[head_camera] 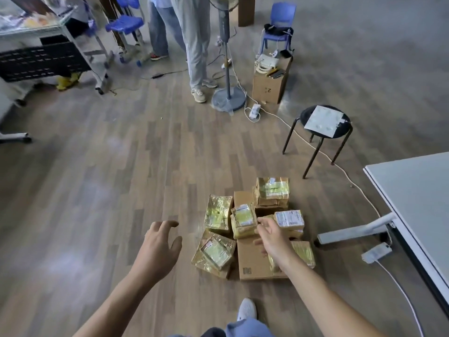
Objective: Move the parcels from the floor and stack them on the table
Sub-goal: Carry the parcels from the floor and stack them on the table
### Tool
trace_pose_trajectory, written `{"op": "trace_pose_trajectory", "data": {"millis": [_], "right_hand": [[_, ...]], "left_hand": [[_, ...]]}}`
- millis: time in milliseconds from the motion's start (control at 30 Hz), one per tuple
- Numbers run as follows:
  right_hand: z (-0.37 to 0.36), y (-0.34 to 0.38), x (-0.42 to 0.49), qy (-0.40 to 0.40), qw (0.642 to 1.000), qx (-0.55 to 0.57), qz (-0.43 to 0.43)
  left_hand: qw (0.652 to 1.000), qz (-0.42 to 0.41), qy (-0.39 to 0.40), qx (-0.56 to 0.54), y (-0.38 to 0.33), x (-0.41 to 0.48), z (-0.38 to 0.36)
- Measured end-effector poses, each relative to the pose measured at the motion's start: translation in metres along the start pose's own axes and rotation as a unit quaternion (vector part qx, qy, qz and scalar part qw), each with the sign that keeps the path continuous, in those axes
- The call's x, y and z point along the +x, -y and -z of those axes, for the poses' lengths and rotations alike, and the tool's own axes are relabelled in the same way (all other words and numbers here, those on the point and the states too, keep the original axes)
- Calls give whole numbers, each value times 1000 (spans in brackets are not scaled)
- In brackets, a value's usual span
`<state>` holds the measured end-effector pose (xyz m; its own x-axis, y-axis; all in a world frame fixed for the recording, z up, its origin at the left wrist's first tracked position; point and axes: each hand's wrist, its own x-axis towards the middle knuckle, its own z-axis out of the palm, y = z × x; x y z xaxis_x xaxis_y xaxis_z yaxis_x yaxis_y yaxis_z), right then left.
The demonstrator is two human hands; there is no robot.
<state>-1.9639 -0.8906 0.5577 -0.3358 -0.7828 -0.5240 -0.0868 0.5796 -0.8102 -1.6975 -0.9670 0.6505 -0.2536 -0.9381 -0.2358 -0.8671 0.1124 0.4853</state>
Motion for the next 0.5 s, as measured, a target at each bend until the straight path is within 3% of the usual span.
{"op": "trace_pose_trajectory", "data": {"millis": [300, 500], "right_hand": [[-5, -2, 64, -77, 990, 90, -81], [-24, 0, 126, -169, 962, 156, -147]], "left_hand": [[994, -47, 92, 25, -5, 117, -22], [965, -156, 202, 66, -11, 235, -51]]}}
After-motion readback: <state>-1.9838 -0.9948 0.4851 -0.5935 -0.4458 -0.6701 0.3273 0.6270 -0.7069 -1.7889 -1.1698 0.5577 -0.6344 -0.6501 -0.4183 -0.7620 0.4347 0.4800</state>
